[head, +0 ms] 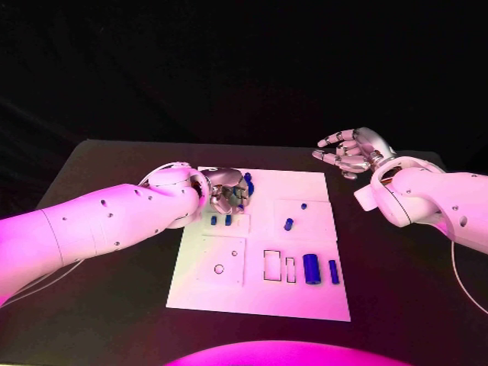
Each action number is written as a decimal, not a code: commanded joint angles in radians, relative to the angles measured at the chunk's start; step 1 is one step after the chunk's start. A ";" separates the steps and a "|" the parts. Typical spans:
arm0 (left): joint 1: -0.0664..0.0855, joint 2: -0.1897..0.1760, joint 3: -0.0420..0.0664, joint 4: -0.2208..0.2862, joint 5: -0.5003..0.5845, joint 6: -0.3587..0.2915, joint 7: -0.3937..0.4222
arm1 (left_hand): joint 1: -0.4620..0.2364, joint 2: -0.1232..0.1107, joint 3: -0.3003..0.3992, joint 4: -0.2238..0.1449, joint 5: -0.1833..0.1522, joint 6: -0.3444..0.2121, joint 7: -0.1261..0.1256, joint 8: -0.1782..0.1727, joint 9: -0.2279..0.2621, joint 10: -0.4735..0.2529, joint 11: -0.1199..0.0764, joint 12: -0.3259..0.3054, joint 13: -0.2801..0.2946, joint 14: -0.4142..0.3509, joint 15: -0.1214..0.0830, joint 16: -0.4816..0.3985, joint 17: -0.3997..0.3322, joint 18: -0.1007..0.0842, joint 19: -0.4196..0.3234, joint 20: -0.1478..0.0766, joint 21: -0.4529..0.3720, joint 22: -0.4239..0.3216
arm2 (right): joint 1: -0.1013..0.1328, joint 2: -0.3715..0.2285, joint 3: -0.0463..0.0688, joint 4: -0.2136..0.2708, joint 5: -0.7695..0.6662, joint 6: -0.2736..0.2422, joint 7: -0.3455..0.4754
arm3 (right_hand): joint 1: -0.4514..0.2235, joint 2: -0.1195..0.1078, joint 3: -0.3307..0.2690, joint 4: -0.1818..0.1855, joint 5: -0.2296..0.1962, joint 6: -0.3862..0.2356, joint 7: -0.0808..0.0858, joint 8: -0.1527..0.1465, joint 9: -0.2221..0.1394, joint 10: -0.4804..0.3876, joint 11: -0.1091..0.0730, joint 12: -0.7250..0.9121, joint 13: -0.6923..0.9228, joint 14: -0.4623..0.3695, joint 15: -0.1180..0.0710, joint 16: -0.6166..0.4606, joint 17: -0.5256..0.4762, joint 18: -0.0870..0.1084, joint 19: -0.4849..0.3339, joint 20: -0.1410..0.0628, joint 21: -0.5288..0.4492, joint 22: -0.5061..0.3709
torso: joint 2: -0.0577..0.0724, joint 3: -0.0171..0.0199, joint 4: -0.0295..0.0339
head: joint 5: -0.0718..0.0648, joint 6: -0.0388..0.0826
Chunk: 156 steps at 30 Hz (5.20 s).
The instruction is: Assemble the parts on the task board
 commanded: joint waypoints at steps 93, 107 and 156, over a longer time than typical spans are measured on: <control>-0.005 -0.122 0.027 0.064 0.084 -0.020 0.018 | -0.019 0.021 0.134 -0.128 -0.013 0.121 -0.002 -0.058 0.011 0.153 -0.035 -0.038 -0.010 0.155 -0.031 0.092 0.166 -0.043 0.107 -0.027 0.149 0.184 | -0.001 -0.002 0.000 0.002 -0.008 0.002 0.015 | -0.007 0.002 0.008 0.000 -0.004 -0.002 -0.007 0.008 -0.002 0.005 -0.008 0.004 0.001 0.049 -0.008 -0.006 0.029 0.007 0.003 -0.005 -0.004 0.002 | 0.000 0.0003 -0.0001 | 0.005 0.004; -0.005 -0.117 0.025 0.066 0.088 -0.025 0.022 | -0.020 0.020 0.135 -0.131 -0.015 0.122 -0.003 -0.060 0.012 0.155 -0.035 -0.041 -0.010 0.155 -0.031 0.092 0.166 -0.043 0.107 -0.026 0.149 0.184 | -0.001 -0.002 0.000 0.001 -0.008 0.001 0.015 | -0.007 0.002 0.008 0.000 -0.004 -0.002 -0.007 0.008 -0.002 0.005 -0.008 0.004 0.001 0.049 -0.008 -0.006 0.029 0.007 0.003 -0.005 -0.004 0.002 | 0.000 -0.0004 0.0002 | 0.002 0.005; -0.006 -0.099 0.016 0.044 0.086 0.021 -0.002 | -0.050 0.024 0.140 -0.147 -0.026 0.110 0.006 -0.102 0.016 0.149 -0.024 -0.099 -0.017 0.142 -0.022 0.086 0.148 -0.036 0.078 -0.022 0.127 0.155 | -0.001 -0.004 0.000 0.002 -0.008 0.002 0.015 | -0.007 0.002 0.008 0.000 -0.004 -0.002 -0.007 0.008 -0.002 0.005 -0.008 0.004 0.001 0.049 -0.008 -0.006 0.029 0.007 0.003 -0.005 -0.004 0.002 | 0.000 0.0001 0.0004 | -0.001 0.003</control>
